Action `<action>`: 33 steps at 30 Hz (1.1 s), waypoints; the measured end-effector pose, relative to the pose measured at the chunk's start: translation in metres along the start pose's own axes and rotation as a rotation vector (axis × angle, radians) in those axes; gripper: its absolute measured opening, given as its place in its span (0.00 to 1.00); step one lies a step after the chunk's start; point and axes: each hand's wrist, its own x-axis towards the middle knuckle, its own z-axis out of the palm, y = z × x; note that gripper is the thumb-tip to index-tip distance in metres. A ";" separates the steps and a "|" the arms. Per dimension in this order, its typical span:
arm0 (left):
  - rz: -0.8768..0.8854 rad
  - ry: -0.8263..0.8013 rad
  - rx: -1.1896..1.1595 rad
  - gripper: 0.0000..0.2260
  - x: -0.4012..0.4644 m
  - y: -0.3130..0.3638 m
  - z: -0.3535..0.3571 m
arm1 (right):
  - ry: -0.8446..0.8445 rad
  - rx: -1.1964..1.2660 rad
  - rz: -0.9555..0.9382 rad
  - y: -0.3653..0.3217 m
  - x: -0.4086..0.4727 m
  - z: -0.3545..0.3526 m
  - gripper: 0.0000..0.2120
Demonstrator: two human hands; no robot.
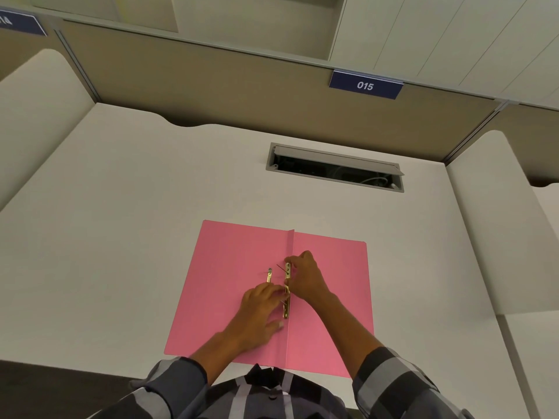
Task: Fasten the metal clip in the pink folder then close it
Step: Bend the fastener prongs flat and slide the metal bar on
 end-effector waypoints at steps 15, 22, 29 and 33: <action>0.014 -0.137 0.371 0.40 0.004 0.024 0.002 | 0.059 0.051 -0.035 0.009 -0.009 -0.003 0.33; -0.026 -0.162 0.440 0.39 0.014 0.040 0.000 | 0.142 0.027 -0.055 0.012 -0.008 -0.005 0.08; -0.049 -0.196 0.439 0.37 0.017 0.044 -0.001 | 0.162 0.020 -0.065 0.023 -0.006 -0.014 0.06; -0.045 -0.203 0.459 0.37 0.018 0.045 -0.004 | 0.167 0.004 -0.058 0.023 -0.002 -0.017 0.06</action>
